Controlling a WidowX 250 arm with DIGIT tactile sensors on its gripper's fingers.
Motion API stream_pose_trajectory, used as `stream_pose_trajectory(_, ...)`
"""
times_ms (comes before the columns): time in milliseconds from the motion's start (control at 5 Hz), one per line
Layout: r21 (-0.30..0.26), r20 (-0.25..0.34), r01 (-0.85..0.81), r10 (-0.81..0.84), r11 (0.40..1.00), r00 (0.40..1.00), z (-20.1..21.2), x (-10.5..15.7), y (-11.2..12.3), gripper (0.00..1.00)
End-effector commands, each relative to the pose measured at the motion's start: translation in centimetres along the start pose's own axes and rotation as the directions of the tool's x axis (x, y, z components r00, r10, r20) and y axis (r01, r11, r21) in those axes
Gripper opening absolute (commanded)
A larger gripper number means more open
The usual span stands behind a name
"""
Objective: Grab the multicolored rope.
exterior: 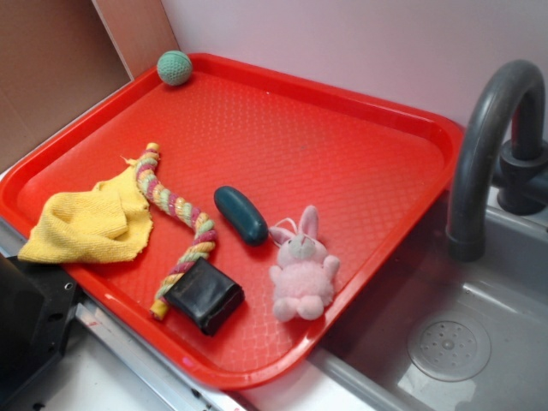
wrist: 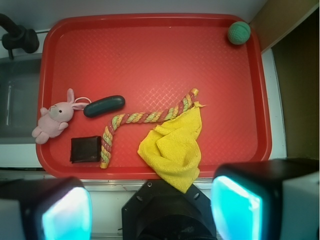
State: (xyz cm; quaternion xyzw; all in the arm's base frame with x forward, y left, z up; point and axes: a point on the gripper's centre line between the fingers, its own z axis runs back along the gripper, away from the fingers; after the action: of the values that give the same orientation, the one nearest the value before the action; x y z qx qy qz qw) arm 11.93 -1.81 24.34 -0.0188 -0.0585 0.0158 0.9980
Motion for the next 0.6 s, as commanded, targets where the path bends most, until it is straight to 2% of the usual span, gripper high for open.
stream_pose_trajectory(0,0.000,0.000,0.000,0.000,1.000,1.000,0.0,0.0,0.0,1.00)
stream_pose_trajectory(200,-0.081,0.071,0.245,-0.240,0.966,0.968,-1.9,0.8,0.7,1.00)
stream_pose_trajectory(400,-0.074,0.098,0.481,-0.473,0.874,0.875,-3.9,1.9,1.3,1.00)
